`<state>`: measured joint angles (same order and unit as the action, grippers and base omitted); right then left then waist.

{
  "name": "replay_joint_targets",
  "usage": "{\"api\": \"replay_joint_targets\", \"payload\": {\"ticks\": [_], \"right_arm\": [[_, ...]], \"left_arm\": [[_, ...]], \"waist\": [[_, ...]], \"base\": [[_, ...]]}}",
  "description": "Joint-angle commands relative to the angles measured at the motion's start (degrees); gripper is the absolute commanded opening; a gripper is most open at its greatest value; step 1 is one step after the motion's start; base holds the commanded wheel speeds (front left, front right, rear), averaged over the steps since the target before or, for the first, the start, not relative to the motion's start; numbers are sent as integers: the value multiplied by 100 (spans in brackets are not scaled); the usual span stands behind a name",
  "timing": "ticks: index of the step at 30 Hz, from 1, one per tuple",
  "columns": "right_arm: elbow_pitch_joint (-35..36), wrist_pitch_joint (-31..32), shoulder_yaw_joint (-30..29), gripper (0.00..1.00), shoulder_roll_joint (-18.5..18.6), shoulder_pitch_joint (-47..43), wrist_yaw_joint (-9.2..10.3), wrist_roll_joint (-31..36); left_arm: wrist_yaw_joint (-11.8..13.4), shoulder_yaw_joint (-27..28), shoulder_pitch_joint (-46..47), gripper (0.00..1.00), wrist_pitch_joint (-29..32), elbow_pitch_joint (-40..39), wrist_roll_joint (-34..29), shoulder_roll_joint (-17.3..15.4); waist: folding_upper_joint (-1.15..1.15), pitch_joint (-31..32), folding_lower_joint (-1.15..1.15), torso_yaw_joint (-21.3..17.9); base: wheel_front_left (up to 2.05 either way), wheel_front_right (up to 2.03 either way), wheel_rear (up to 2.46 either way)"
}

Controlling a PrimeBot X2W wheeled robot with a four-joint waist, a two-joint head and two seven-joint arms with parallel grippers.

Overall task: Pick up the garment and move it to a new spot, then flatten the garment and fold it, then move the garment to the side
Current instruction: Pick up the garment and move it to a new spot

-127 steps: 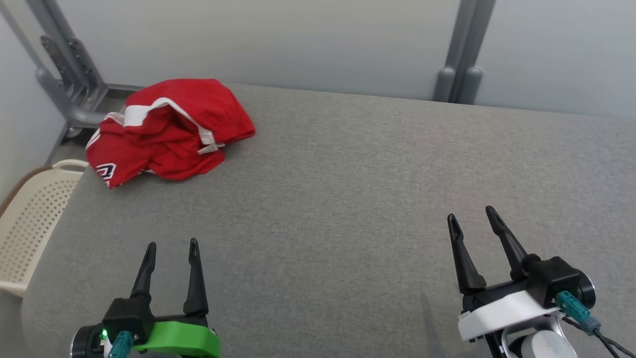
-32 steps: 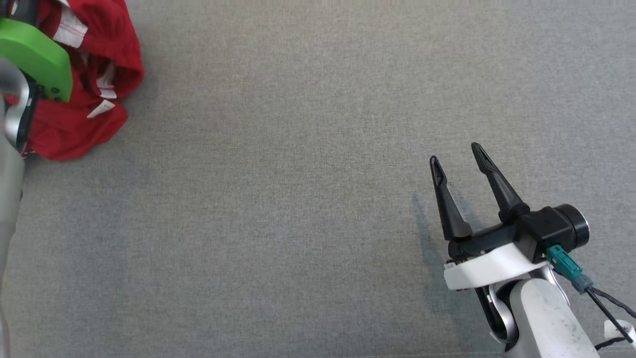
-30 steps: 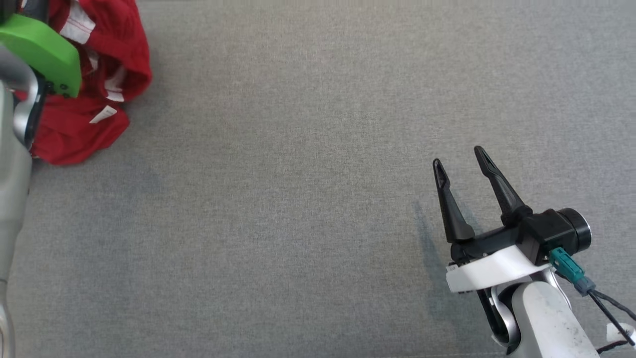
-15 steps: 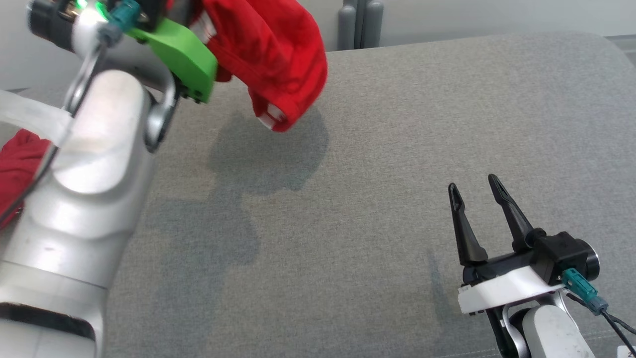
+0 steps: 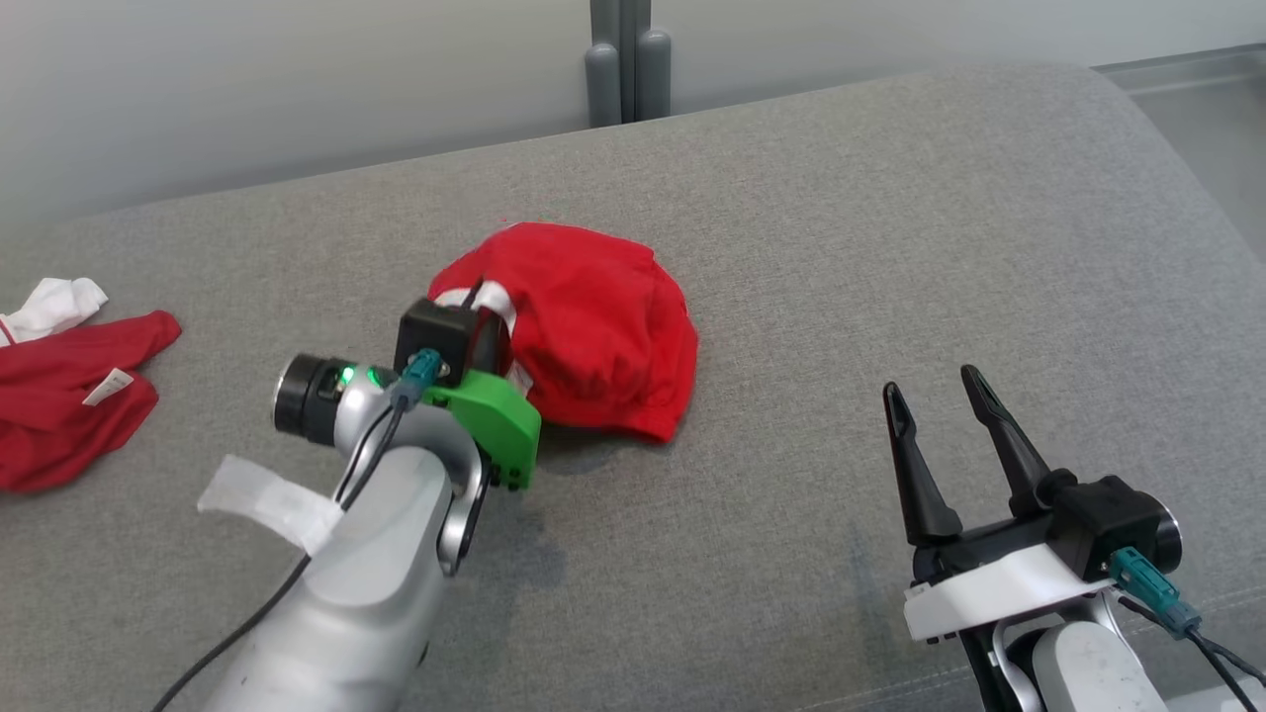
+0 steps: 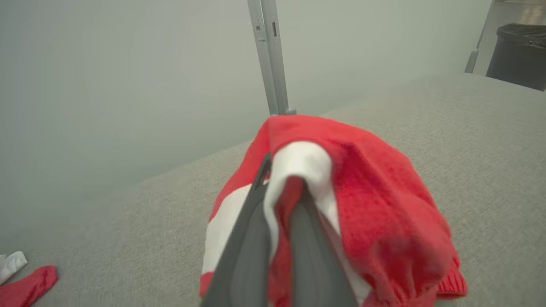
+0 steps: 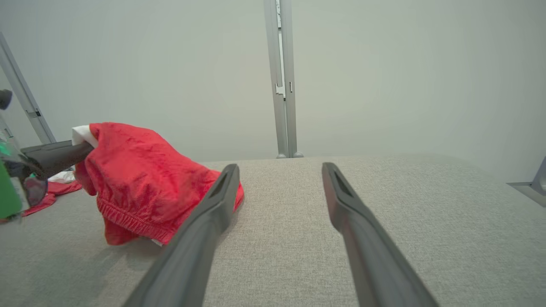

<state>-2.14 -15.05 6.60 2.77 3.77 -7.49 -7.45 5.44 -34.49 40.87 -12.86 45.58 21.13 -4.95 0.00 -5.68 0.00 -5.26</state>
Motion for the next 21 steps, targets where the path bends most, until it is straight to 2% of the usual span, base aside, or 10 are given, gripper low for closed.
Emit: {"api": "replay_joint_targets", "payload": {"ticks": [1, 8, 12, 13, 14, 15, 16, 21], "right_arm": [[-15, -20, 18, 100, 21, -69, -1, -51], [-50, -19, 37, 100, 21, -111, -1, -68], [-78, -19, 75, 100, 21, -90, -1, -61], [-87, -19, 82, 100, 21, -84, -1, -56], [-96, -20, 87, 100, 21, -79, -1, -52], [-104, -20, 90, 100, 21, -77, -1, -52], [-114, -20, 95, 100, 21, -79, -1, -52], [-167, -20, 115, 100, 21, -114, -1, -74]], "left_arm": [[71, -1, -176, 0, -93, 132, -31, 0], [140, 119, -666, 0, -239, 532, 164, 115], [170, 257, -778, 0, -238, 378, 197, 142], [173, 283, -810, 11, -238, 340, 170, 143], [164, 315, -833, 41, -239, 295, 148, 145], [140, 347, -854, 89, -237, 252, 131, 146], [114, 388, -876, 100, -236, 195, 127, 148], [3, 613, -1086, 100, -236, -95, 97, 162]], "waist": [[0, 8, 0, -45], [0, 25, 0, -52], [0, 40, 0, -8], [0, 46, 0, 9], [0, 57, 0, 28], [0, 69, 0, 46], [0, 87, 0, 65], [0, 198, 0, 165]], "base": [[0, 0, 0], [0, 0, 0], [0, 0, 0], [0, 0, 0], [0, 0, 0], [0, 0, 0], [0, 0, 0], [0, 0, 0]]}}
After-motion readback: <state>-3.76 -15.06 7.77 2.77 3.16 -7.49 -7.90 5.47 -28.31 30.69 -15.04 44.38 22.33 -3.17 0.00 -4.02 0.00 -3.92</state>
